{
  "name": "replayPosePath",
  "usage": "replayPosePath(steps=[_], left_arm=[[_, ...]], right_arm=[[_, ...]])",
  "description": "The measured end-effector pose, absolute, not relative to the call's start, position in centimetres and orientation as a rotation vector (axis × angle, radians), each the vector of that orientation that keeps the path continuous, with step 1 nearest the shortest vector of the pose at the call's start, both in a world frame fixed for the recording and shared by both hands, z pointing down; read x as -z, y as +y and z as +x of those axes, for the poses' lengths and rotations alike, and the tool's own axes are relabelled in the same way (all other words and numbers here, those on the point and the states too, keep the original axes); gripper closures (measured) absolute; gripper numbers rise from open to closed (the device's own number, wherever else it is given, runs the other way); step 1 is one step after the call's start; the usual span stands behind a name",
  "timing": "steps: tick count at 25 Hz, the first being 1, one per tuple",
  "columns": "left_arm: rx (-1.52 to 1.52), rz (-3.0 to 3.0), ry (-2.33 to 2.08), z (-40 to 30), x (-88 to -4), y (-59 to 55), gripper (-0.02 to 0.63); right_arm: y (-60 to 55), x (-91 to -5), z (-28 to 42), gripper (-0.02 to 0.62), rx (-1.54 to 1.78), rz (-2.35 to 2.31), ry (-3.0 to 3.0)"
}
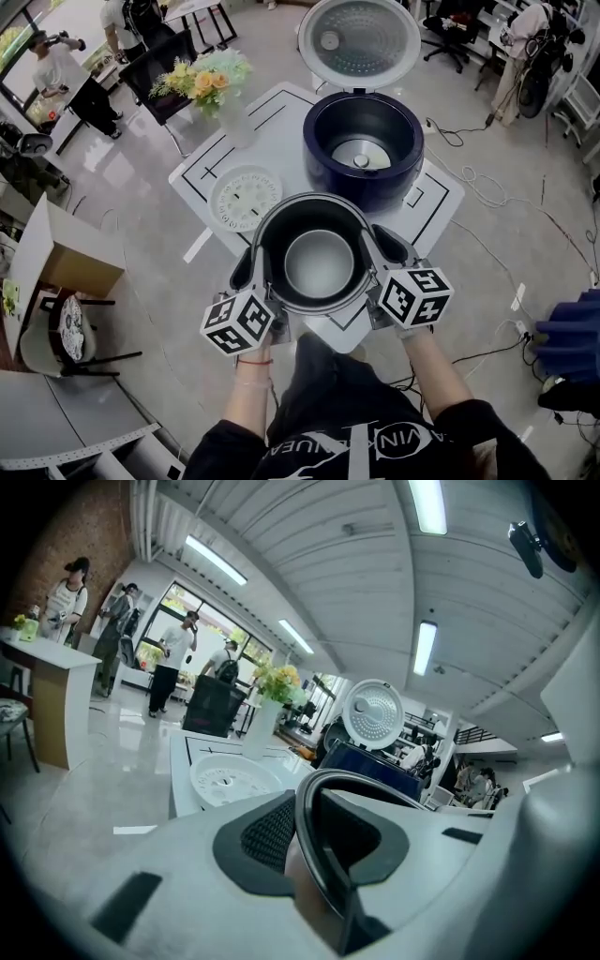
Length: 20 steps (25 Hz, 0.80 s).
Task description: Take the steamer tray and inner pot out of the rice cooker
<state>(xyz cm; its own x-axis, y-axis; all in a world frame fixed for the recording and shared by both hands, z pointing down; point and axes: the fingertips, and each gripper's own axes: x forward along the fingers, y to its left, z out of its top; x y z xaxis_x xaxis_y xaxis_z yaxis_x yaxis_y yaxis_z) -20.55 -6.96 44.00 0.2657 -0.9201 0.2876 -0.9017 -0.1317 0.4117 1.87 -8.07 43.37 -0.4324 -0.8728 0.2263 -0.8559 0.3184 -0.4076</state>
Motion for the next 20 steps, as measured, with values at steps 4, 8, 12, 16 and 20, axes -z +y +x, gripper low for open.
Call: replayPosePath(steps=[4,8,12,16,20], left_arm=[[0.039,2.038,-1.635,-20.7,-44.5,-7.1,0.531],[0.018,2.037,-1.627,-20.9,-45.2,-7.5,0.531],[-0.01,2.023,-1.621,-21.0,-46.1,-7.8,0.531],[-0.028,2.029,-1.612,-21.1,-46.6,-8.3,0.531],[-0.053,2.044,-1.607,-21.1,-47.0,-8.8,0.532]], right_arm=[[-8.0,-44.3,1.7,0.512,0.771,-1.661,2.526],[-8.2,-45.0,1.6,0.512,0.785,-1.671,2.532],[-8.5,-45.8,1.4,0.512,0.808,-1.679,2.54],[-8.8,-46.8,1.3,0.512,0.833,-1.684,2.553],[-9.0,-47.4,1.2,0.512,0.842,-1.682,2.569]])
